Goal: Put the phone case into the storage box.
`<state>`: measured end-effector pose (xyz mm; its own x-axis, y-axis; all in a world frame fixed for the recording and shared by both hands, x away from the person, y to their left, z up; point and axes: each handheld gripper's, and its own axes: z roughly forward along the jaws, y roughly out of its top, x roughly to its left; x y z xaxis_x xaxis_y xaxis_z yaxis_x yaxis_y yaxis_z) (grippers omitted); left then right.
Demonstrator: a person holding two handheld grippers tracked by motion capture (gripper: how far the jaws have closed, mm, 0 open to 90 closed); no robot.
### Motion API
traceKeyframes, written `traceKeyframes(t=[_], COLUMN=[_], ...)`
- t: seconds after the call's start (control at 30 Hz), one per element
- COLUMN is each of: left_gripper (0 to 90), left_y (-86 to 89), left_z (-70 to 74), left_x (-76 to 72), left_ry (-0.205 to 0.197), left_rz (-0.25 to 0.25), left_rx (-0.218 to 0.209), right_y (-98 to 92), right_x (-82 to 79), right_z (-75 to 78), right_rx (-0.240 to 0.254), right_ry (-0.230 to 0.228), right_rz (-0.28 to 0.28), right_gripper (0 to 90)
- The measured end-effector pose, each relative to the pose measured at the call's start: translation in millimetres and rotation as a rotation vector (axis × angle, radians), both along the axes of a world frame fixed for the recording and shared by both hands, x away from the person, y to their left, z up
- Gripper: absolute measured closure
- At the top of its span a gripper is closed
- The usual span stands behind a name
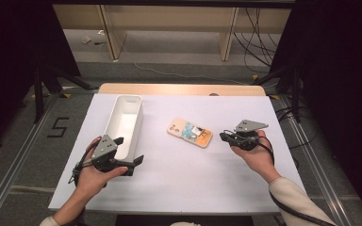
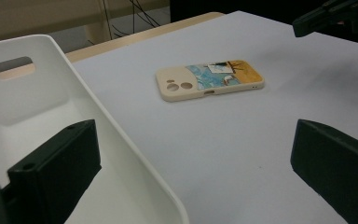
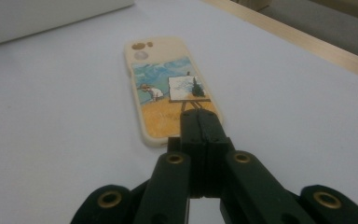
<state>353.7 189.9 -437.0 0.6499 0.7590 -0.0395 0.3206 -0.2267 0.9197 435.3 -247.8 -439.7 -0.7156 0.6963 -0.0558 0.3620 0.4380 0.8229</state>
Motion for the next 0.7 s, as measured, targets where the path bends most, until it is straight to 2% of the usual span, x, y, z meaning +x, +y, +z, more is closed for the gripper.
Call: traceKeyframes(t=[0.17,0.4,0.7], left_gripper=[1.0,1.1,1.2], left_y=[-0.2,0.1,0.2], left_z=[-0.3,-0.8,-0.5], left_x=[0.0,0.1,-0.2], left_ry=[0.001,0.004,0.001], left_rz=[0.001,0.003,0.004], left_rx=[0.000,-0.004,-0.004], right_y=[4.2,9.4,17.5], right_x=[12.1,37.2,53.6], right_z=[-2.6,-7.5,-14.4], right_rx=[-0.014,-0.023,-0.057], right_ry=[0.013,0.043,0.065], right_rz=[-0.018,-0.061,-0.070], right_gripper=[90.0,90.0,90.0])
